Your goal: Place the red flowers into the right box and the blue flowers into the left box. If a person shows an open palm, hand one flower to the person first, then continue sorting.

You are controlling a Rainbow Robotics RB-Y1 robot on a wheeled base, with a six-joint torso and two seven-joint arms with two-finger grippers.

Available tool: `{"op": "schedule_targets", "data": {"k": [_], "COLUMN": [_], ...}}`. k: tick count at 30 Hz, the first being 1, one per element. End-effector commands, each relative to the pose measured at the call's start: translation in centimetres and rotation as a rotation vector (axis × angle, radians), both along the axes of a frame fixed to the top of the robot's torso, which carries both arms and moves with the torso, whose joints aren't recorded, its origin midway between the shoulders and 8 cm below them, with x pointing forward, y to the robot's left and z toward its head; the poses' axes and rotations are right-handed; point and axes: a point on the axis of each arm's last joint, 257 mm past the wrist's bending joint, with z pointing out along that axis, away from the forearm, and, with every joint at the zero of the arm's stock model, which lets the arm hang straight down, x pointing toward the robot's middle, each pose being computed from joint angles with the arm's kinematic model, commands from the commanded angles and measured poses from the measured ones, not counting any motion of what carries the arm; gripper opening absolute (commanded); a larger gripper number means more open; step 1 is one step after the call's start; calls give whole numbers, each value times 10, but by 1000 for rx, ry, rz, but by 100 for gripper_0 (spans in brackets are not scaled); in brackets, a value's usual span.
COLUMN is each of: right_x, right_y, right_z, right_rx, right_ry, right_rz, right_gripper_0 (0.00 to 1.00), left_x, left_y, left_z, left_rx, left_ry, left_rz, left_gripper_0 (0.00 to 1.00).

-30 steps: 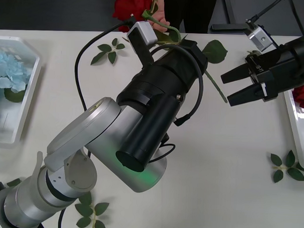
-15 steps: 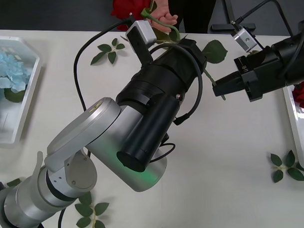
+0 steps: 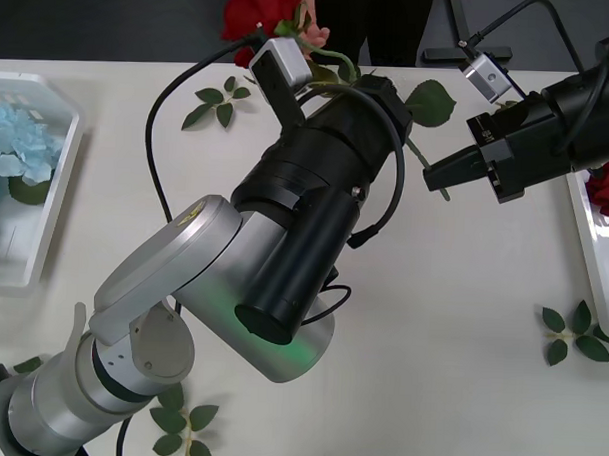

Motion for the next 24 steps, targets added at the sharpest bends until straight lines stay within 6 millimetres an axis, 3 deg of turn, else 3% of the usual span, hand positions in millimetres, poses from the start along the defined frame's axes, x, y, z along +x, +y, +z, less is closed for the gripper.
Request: {"op": "schedule_targets", "data": {"k": [1, 16, 19, 24], "right_x": [-2, 8, 21, 65], "right_y": [9, -4, -13, -31], "right_z": [10, 7, 9, 29], "right_rx": [19, -14, -1, 80], "right_ry": [-16, -29, -26, -72], "right_rz": [6, -36, -84, -235], "right_gripper_0": [0, 0, 0, 0], "left_x": [-8, -3, -1, 0], "left_y": [-13, -3, 2, 6], "left_z": [25, 21, 17, 10], "left_rx": [11, 31, 46, 63], "left_ry": [-72, -78, -79, -78], "left_rz": [-27, -8, -4, -5], "left_gripper_0": [100, 100, 100, 100]}}
